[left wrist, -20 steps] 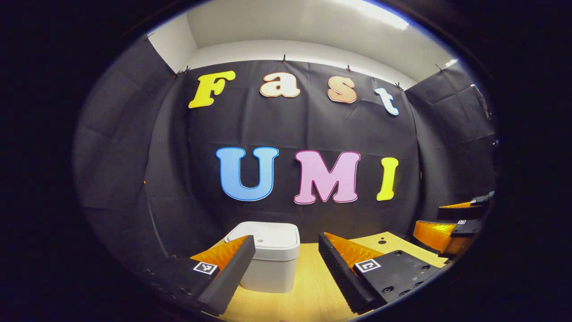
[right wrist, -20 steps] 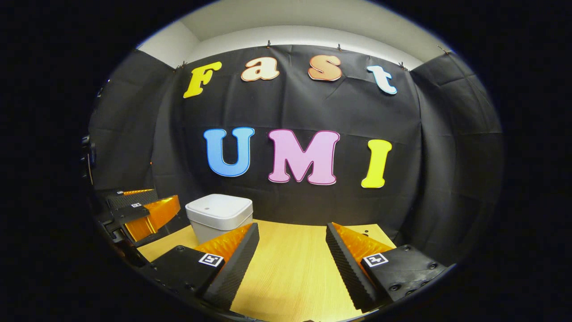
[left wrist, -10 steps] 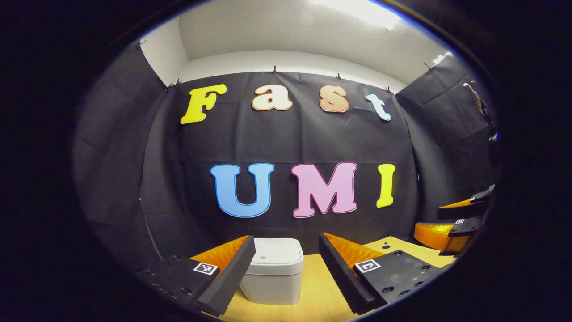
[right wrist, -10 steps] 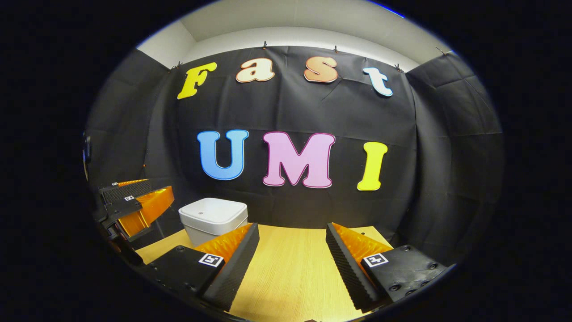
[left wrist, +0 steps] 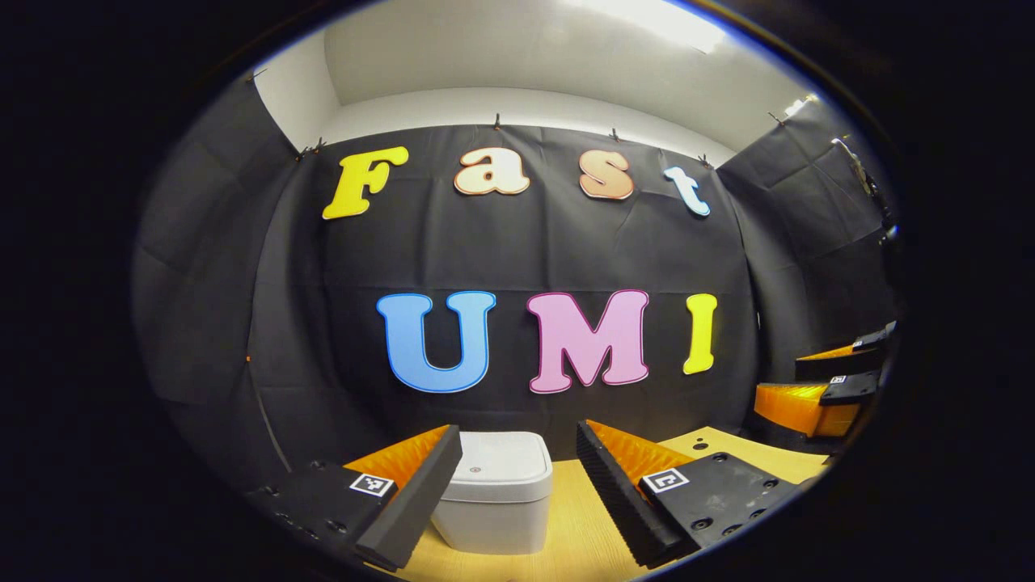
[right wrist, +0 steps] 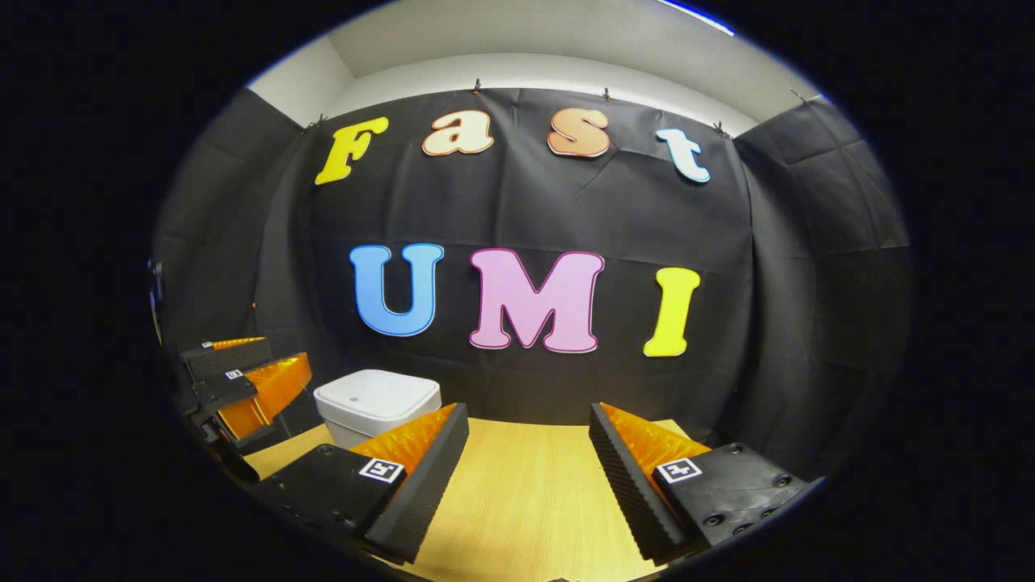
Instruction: Press the lid of the desktop garbage bin to open it, pick up the crumpled paper on the desktop and throw it into the bin, then pick up the pop can on the desktop and drop it into the bin, and finally close the garbage bin lid.
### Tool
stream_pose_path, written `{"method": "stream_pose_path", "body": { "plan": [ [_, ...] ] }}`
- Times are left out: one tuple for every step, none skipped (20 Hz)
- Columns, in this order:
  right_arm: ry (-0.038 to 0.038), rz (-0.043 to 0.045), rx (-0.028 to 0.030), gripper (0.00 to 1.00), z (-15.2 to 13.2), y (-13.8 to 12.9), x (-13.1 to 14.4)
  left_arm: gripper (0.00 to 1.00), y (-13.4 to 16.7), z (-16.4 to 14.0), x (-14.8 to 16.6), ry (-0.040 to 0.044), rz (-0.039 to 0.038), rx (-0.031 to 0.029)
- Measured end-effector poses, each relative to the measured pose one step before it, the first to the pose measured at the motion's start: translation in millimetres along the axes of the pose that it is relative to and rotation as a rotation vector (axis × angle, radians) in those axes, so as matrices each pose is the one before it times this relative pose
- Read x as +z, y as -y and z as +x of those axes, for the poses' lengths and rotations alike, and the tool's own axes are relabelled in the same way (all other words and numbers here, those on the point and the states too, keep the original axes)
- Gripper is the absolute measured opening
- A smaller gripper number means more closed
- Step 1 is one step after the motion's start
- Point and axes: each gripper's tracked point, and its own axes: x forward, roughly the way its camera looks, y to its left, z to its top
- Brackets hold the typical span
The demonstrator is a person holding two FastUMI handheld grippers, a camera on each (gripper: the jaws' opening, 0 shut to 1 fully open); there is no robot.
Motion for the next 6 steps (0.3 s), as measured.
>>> {"method": "stream_pose_path", "body": {
  "plan": [
    [0.00777,-0.00283,0.00967,0.97,3.14,1.58,0.68,0.95,1.97,2.63,0.82,0.00140,0.00647,0.00693],
    [0.00312,-0.00604,0.00933,0.97,2.38,3.14,-0.28,0.95,1.28,3.51,0.26,-0.00183,0.00050,0.01173],
    [0.00113,-0.00394,0.00920,0.97,1.92,4.56,-0.90,0.95,1.28,2.22,-0.45,-0.00708,-0.01345,0.01730],
    [-0.00027,-0.00059,0.01553,0.97,-0.27,3.30,-1.07,0.95,4.74,-0.61,-2.09,-0.01181,-0.03156,0.01674],
    [0.00589,-0.00035,0.01324,0.97,0.87,4.12,-0.17,0.95,6.87,-0.85,1.43,0.00515,-0.02809,0.00707],
    [0.00550,0.00000,0.01270,0.97,0.65,5.67,-0.20,0.95,5.01,1.81,2.80,0.00553,-0.00604,0.01343]
  ]
}}
